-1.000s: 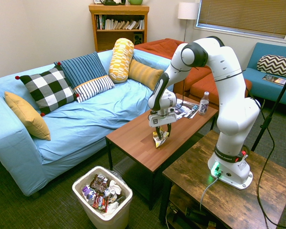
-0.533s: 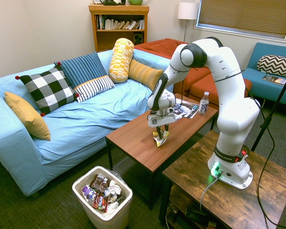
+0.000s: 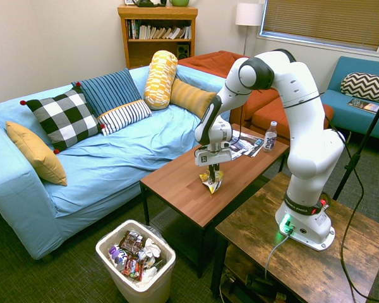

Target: Throw the chip bag in the trash bin

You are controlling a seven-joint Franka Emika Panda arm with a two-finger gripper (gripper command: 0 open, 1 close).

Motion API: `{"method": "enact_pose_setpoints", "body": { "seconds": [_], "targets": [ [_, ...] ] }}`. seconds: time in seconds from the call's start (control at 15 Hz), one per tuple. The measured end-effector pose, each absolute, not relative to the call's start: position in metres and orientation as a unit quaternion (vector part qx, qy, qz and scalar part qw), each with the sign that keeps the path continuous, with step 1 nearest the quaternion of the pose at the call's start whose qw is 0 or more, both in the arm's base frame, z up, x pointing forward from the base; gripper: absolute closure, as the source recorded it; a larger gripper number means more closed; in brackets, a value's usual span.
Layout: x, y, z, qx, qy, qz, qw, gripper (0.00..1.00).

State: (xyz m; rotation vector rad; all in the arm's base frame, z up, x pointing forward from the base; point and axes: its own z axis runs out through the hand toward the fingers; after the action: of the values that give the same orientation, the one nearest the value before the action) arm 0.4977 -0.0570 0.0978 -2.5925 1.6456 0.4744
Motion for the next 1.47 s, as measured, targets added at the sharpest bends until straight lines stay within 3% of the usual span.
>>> {"method": "enact_pose_setpoints", "body": {
  "seconds": [0.33, 0.73, 1.07, 1.47],
  "targets": [
    [0.497, -0.039, 0.180, -0.855, 0.504, 0.104, 0.057, 1.00],
    [0.495, 0.098, 0.288, -0.886, 0.459, 0.045, 0.052, 1.00],
    [0.501, 0.251, 0.299, -0.906, 0.422, 0.018, 0.021, 1.00],
    [0.505, 0.404, 0.238, -0.932, 0.363, 0.011, -0.017, 1.00]
  ]
}}
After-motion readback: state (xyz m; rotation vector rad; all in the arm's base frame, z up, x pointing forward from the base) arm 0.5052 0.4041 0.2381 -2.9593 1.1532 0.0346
